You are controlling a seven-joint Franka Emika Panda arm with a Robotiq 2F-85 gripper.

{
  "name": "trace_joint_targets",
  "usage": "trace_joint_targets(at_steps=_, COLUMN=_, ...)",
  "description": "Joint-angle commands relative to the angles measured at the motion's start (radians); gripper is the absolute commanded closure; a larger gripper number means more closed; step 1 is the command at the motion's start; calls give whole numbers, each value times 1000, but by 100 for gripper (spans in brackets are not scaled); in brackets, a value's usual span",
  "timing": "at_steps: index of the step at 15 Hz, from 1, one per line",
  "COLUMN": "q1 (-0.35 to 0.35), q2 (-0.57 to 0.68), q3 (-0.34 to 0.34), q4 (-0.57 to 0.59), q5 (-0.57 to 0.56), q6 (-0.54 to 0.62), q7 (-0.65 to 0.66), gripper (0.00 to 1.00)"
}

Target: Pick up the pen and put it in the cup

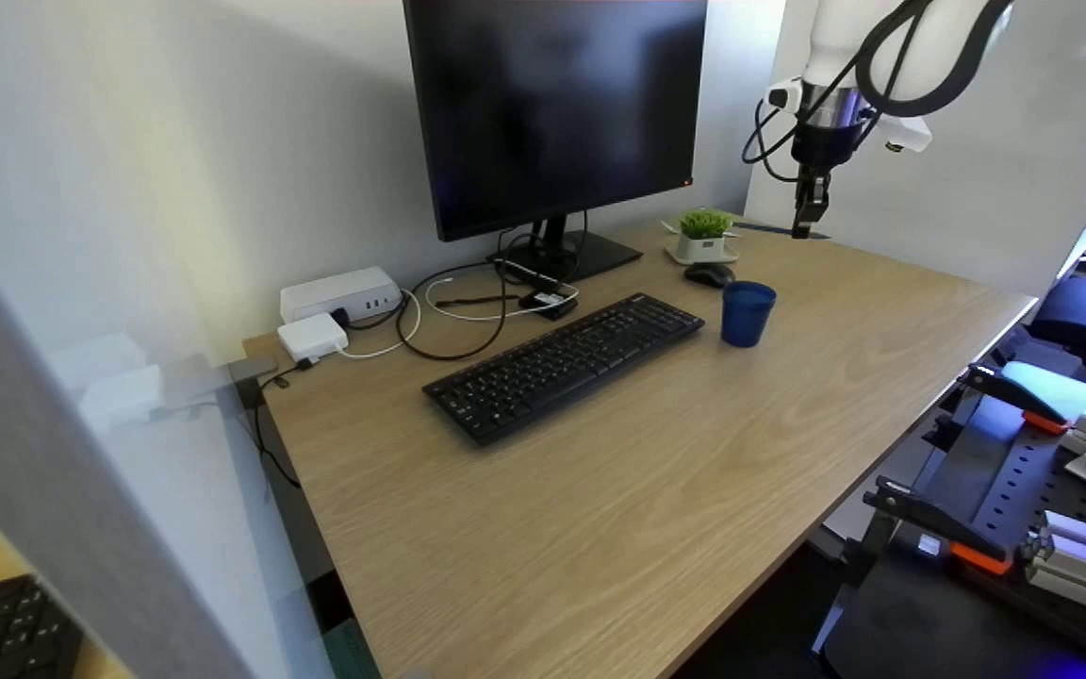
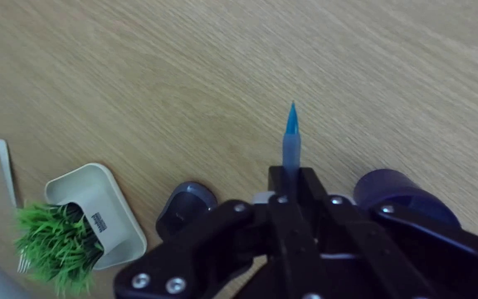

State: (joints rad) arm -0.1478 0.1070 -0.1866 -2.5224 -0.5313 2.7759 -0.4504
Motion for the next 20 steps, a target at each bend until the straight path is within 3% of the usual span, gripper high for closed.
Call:
trace_joint_targets(at_steps=1, q1=42, q2=-92, q3=-9, q4=-37, q5=-261, q6=-37, q7=207, gripper=97)
trace_joint_targets(at_steps=6, q1=93, q2=-170, q3=38, q4=-75, q5=-512, q6=-108, q7=428, gripper=97)
trace_joint_targets(at_steps=11, q1=130, q2=-209, q3=80, q4=-100, q5=-649, q6=-194, q7=531, gripper=97)
trace_joint_targets(at_steps=20, q1=160, q2=-187, q3=187, q4=-128, q5=-643, q6=-514, q7=463, gripper=97)
